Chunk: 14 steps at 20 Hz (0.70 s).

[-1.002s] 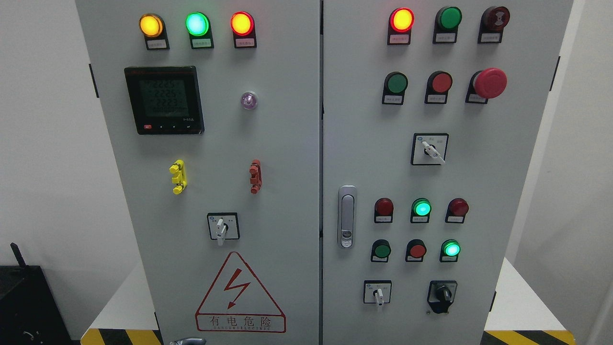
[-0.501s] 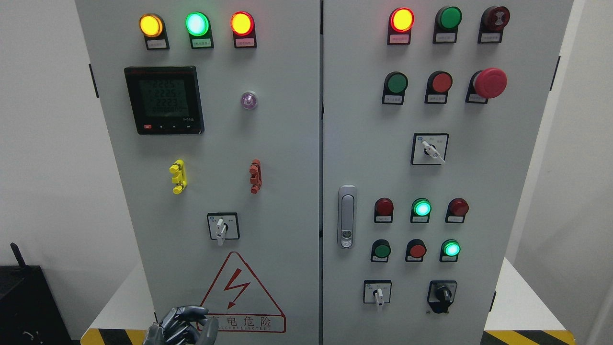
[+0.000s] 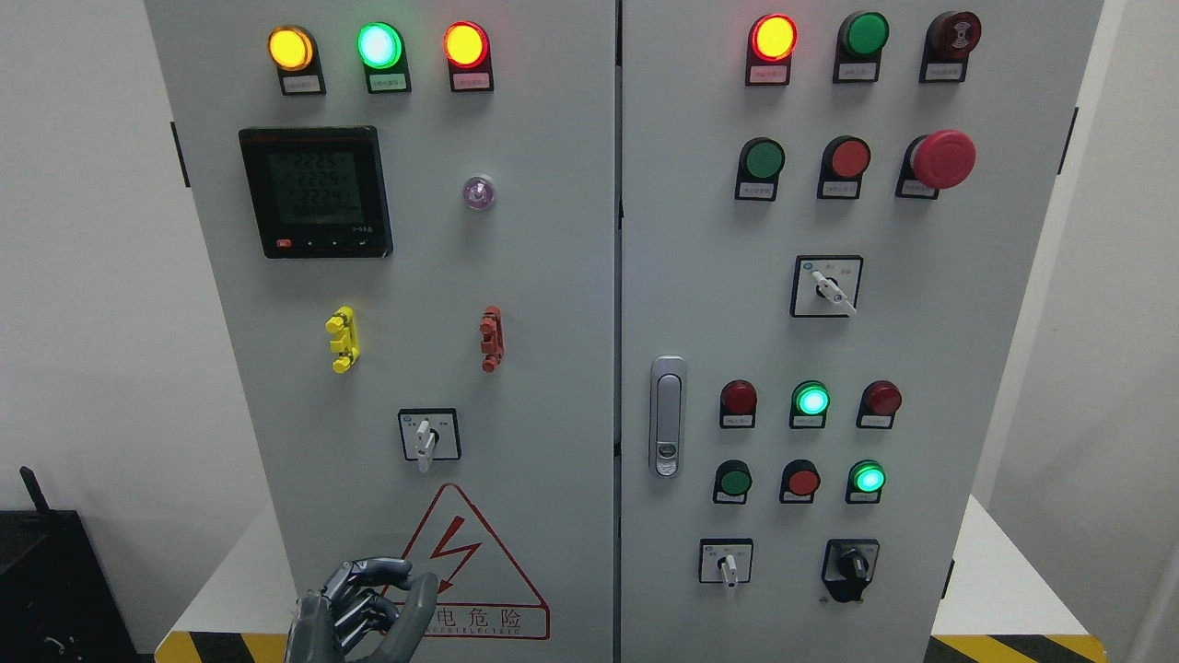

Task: Turn on light switch 1

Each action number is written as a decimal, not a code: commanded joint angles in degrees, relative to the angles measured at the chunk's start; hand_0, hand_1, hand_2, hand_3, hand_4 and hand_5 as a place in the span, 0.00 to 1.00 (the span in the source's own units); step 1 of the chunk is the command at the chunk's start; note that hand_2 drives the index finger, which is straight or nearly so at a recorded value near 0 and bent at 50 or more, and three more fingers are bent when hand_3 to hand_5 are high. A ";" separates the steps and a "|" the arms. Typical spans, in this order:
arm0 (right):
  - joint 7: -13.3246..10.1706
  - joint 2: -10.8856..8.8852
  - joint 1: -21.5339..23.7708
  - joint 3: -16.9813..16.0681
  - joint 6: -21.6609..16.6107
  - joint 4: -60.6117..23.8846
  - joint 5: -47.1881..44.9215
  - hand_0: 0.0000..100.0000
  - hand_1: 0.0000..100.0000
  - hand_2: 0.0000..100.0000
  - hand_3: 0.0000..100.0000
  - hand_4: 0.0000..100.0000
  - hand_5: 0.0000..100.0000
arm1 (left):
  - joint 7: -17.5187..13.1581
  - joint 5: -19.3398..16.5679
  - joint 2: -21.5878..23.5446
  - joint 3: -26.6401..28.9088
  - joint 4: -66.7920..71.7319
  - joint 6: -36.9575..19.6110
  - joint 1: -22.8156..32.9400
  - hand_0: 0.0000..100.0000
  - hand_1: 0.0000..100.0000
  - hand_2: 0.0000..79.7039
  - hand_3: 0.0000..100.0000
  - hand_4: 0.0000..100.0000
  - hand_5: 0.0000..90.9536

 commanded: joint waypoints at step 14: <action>-0.01 0.00 0.00 0.00 0.04 0.00 -1.41 0.00 0.00 0.00 0.00 0.00 0.00 | 7.51 -5.71 -6.71 -6.36 1.79 4.73 -4.89 0.19 0.62 0.64 0.70 0.82 0.83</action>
